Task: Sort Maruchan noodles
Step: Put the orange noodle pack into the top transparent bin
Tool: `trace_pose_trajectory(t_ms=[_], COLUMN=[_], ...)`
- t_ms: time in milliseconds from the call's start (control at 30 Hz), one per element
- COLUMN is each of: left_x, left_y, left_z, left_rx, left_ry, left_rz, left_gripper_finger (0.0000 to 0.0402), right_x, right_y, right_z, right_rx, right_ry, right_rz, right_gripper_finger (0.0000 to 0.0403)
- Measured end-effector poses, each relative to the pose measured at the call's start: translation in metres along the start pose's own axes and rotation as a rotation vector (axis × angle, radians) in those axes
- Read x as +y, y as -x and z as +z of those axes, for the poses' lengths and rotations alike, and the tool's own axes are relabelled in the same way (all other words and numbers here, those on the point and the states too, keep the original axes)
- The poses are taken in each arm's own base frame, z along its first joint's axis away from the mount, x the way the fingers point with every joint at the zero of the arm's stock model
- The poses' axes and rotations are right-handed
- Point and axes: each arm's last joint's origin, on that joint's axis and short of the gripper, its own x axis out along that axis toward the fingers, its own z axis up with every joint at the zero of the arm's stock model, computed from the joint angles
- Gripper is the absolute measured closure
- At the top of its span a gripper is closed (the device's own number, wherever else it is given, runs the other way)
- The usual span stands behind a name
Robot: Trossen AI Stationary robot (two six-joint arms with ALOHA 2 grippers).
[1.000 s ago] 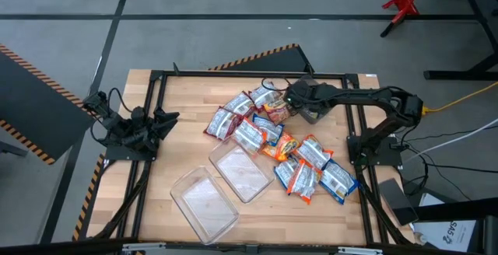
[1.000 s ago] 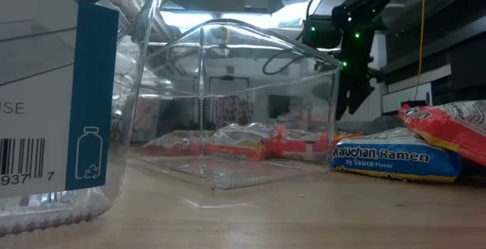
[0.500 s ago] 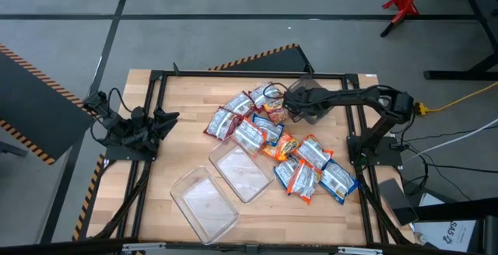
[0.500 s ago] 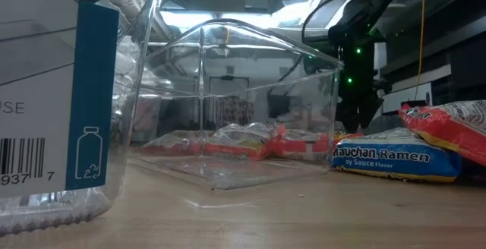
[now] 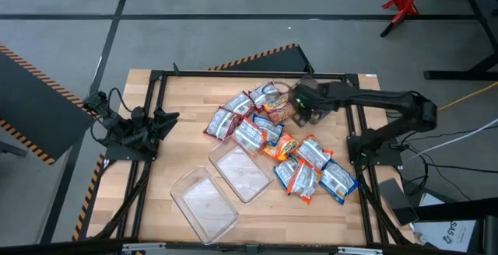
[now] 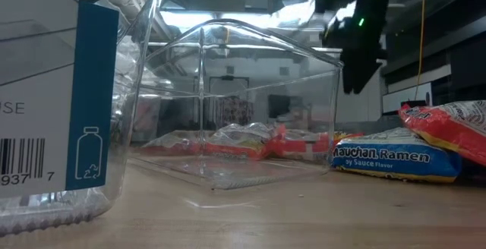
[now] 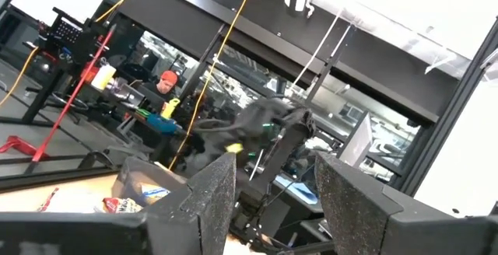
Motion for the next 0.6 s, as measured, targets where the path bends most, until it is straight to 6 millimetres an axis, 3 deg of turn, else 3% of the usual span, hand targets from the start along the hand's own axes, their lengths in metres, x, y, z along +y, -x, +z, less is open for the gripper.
trace_pose_trajectory(t_ms=[100, 200, 400, 600], left_x=[0.000, 0.000, 0.000, 0.000], left_y=[0.000, 0.000, 0.000, 0.000], left_z=[0.000, 0.000, 0.000, 0.000], left_rx=[0.000, 0.000, 0.000, 0.000], left_ry=[0.001, 0.001, 0.001, -0.008], left_rz=[-0.001, -0.001, -0.001, 0.002], left_gripper_finger=[0.0230, 0.0230, 0.0230, 0.0230], right_x=[0.016, 0.032, 0.057, 0.069], right_y=[0.018, 0.024, 0.005, -0.017], right_z=[-0.023, -0.051, -0.096, -0.108], right_rx=[0.022, 0.049, 0.149, 0.114], right_ry=[0.088, 0.204, 0.322, 0.321], right_rz=[0.194, 0.265, 0.329, 0.491], right_gripper_finger=[0.0182, 0.0182, 0.0156, 0.0070])
